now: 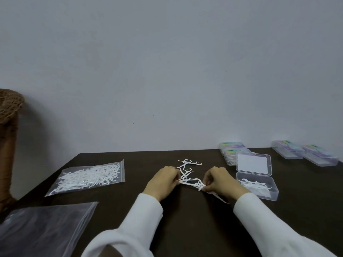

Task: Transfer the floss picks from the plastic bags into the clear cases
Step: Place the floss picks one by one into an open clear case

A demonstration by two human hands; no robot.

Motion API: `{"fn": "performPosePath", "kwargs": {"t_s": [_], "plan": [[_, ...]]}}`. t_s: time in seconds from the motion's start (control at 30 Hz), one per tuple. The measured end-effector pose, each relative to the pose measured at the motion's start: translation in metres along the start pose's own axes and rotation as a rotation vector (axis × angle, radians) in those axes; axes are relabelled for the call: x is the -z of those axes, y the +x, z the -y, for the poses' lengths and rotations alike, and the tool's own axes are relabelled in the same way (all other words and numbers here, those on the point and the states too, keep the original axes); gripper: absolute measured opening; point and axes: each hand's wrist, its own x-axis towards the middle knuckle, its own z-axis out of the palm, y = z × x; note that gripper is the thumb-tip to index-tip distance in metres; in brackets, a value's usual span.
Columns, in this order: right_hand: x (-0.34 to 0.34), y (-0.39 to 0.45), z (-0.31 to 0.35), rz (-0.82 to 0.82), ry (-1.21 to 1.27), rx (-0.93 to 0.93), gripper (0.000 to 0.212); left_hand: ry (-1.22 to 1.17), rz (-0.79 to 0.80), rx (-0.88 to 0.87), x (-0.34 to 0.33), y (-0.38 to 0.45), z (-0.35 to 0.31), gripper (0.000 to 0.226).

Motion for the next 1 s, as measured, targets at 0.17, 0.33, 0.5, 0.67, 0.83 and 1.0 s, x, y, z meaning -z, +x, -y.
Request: {"fn": "performPosePath", "kwargs": {"t_s": [0.17,0.33,0.5,0.67,0.83,1.0], "plan": [[0.006,-0.007,-0.005,-0.056,0.024,0.025,0.011,0.152,-0.022,-0.052,-0.004,-0.001,0.000,0.012],[0.025,-0.019,-0.015,-0.199,0.089,0.060,0.011,0.169,-0.175,-0.118,-0.005,-0.005,0.000,0.018],[0.055,-0.036,-0.039,-0.271,0.167,0.074,0.011,0.015,-0.335,-0.174,-0.011,-0.002,-0.011,0.016],[0.085,-0.053,-0.076,-0.354,0.193,-0.018,0.020,-0.220,-0.391,-0.231,-0.020,0.012,-0.056,0.015],[0.085,-0.051,-0.094,-0.512,0.422,-0.115,0.015,-0.316,-0.403,-0.260,-0.034,0.031,-0.097,0.010],[0.086,-0.050,-0.103,-0.659,0.517,-0.225,0.025,-0.338,-0.345,-0.284,-0.044,0.043,-0.122,0.015]]}}
